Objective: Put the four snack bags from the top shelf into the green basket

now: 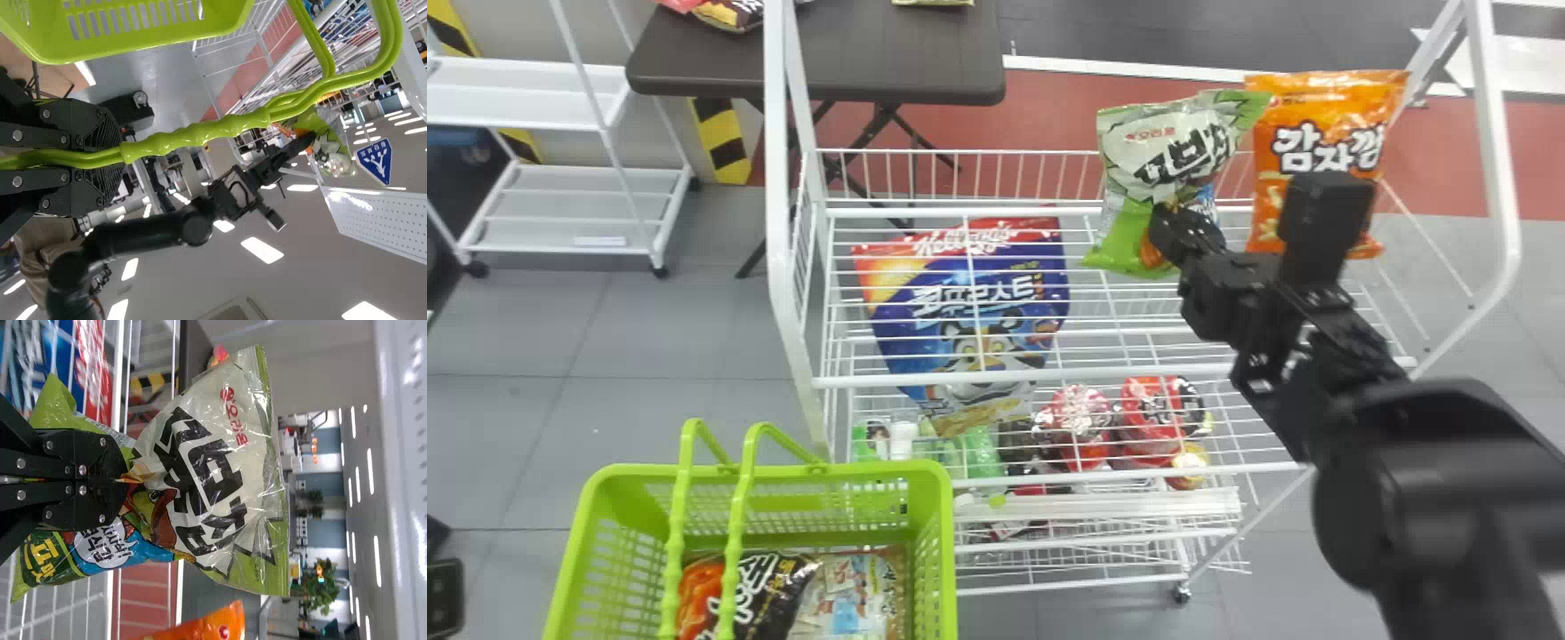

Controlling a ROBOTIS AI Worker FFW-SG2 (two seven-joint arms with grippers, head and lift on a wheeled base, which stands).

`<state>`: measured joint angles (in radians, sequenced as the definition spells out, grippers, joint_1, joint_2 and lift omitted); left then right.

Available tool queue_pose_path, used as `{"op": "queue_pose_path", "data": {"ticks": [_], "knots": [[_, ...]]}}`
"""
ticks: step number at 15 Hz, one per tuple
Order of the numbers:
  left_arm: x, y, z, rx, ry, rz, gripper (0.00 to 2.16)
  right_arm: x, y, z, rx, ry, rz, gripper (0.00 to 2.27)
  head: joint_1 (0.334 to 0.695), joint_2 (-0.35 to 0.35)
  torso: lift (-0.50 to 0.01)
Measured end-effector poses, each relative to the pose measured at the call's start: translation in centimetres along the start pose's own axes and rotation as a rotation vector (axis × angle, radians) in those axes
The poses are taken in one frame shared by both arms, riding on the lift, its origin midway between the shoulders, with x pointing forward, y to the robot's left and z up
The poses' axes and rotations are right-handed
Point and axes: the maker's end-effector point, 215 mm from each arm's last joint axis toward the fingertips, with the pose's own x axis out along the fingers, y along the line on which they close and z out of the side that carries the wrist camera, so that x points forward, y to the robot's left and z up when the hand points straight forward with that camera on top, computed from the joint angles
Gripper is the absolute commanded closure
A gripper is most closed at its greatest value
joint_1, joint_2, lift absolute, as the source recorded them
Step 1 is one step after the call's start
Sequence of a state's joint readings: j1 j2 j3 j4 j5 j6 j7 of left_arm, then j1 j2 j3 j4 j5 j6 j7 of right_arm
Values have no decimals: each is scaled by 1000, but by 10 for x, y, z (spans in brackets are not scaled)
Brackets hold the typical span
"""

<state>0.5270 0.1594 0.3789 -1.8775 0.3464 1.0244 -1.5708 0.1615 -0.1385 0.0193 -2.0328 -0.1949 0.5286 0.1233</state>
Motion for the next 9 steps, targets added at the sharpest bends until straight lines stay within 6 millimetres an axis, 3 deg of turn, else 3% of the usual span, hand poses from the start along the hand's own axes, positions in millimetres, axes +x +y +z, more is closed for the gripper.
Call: {"op": "queue_pose_path", "data": {"ticks": [2, 5, 9], "knots": [[0, 0, 0, 1, 0, 0, 2145, -41, 48, -15, 35, 32, 95, 2250, 695, 41, 0], [0, 0, 2, 3, 1, -1, 2145, -93, 124, -62, 106, 126, 258, 2250, 695, 140, 0], [2, 0, 3, 4, 3, -1, 2145, -138, 206, -98, 205, 213, 425, 2246, 695, 329, 0]]}}
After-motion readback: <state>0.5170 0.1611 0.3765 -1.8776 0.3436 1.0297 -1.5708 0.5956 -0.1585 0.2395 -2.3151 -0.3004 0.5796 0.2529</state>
